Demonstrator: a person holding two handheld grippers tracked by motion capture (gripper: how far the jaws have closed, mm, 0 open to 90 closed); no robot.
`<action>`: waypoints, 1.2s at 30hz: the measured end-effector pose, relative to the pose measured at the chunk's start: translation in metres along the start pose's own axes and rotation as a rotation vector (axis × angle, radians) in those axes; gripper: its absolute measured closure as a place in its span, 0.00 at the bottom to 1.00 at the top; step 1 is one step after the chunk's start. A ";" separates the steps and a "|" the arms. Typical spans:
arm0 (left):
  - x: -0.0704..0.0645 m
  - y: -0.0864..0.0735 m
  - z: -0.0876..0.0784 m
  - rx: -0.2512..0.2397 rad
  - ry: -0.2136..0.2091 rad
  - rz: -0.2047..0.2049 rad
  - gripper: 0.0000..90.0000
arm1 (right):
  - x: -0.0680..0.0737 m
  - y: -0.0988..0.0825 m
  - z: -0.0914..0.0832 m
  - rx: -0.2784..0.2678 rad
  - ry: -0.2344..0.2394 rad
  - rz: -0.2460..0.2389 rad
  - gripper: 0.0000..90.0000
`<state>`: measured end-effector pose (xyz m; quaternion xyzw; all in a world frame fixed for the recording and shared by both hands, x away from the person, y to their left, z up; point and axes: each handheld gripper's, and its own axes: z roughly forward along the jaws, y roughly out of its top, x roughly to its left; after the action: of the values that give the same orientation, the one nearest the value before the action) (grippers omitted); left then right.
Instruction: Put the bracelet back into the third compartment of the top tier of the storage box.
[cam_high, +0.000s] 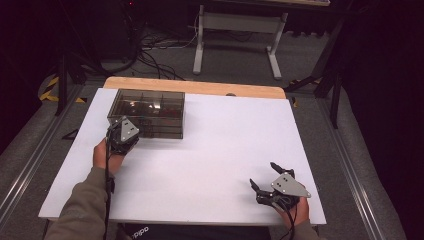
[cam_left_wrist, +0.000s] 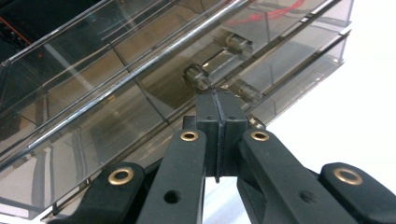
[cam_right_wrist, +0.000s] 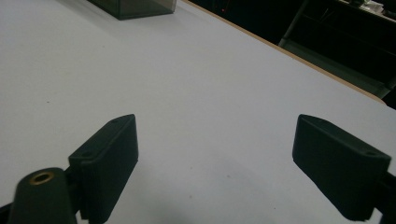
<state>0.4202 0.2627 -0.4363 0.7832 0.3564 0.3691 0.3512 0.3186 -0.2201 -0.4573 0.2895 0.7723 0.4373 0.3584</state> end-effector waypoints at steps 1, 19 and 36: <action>0.000 0.000 -0.001 0.000 -0.002 0.003 0.99 | 0.000 0.000 0.000 -0.002 0.000 -0.001 0.17; -0.006 0.007 -0.020 -0.127 0.000 -0.028 0.75 | 0.000 0.001 -0.001 -0.005 0.004 -0.004 0.17; -0.006 0.007 -0.020 -0.164 0.046 -0.067 0.22 | -0.001 0.000 0.001 0.004 -0.009 0.009 0.17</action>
<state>0.4029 0.2597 -0.4227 0.7309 0.3589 0.4029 0.4179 0.3197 -0.2204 -0.4570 0.2957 0.7702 0.4362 0.3593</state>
